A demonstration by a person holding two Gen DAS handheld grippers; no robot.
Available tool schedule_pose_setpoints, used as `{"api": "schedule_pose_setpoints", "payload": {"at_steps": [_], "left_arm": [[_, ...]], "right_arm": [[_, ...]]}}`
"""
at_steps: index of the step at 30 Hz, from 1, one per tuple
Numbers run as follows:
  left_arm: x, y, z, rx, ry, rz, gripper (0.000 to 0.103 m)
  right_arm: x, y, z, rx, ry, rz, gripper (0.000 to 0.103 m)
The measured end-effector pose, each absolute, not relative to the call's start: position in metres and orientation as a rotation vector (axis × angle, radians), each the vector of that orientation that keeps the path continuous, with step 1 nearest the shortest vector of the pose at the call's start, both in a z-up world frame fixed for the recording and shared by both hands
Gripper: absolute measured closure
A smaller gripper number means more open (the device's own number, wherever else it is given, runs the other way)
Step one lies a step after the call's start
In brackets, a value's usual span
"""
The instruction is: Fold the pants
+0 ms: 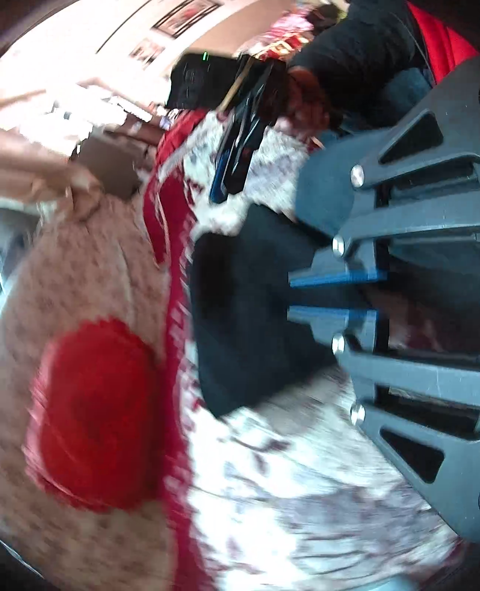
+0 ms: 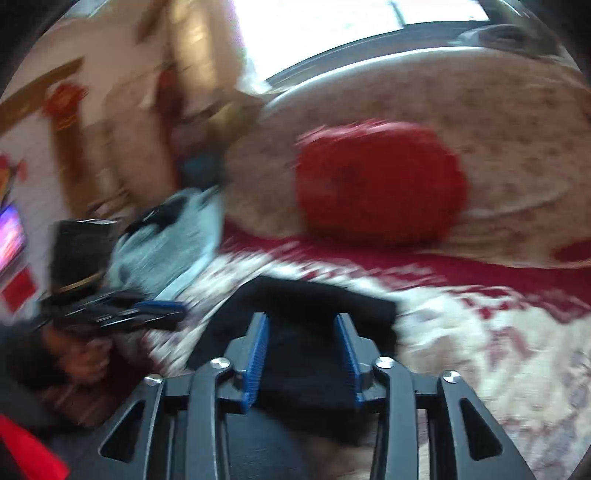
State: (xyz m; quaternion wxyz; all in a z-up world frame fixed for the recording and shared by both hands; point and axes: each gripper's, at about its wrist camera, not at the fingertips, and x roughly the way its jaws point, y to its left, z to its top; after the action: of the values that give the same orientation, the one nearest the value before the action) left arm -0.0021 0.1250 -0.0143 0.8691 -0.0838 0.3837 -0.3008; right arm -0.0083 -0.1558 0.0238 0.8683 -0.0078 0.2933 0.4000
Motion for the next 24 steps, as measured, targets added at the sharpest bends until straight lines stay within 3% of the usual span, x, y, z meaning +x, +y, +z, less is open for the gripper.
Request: {"api": "schedule_pose_setpoints", "payload": {"at_steps": [4,6,12,17,21,23,24], "left_arm": [[0.011,0.114,-0.049,-0.209,0.875,-0.604,0.098],[0.019,0.107,-0.064,-0.231,0.894,-0.604,0.099],[0.02,0.095,-0.035,-0.158,0.872,-0.638,0.101],[0.046,0.105,0.016,-0.195,0.73,-0.585,0.101],[0.095,0.105,-0.005,-0.252,0.82,-0.461,0.101],[0.109,0.093,-0.038,-0.226,0.959,-0.439,0.101],[0.106,0.09,-0.044,-0.199,0.94,-0.423,0.101]], "right_arm": [[0.012,-0.14,-0.017,-0.101,0.841,0.754,0.076],[0.025,-0.154,-0.027,0.022,0.891,0.768,0.077],[0.031,-0.162,-0.023,0.093,0.932,0.785,0.077],[0.03,-0.169,0.023,0.114,0.736,0.78,0.077],[0.055,-0.144,0.024,-0.021,0.691,0.688,0.077],[0.08,-0.132,-0.009,-0.104,0.82,0.606,0.077],[0.088,-0.132,-0.03,-0.086,0.899,0.592,0.077]]}}
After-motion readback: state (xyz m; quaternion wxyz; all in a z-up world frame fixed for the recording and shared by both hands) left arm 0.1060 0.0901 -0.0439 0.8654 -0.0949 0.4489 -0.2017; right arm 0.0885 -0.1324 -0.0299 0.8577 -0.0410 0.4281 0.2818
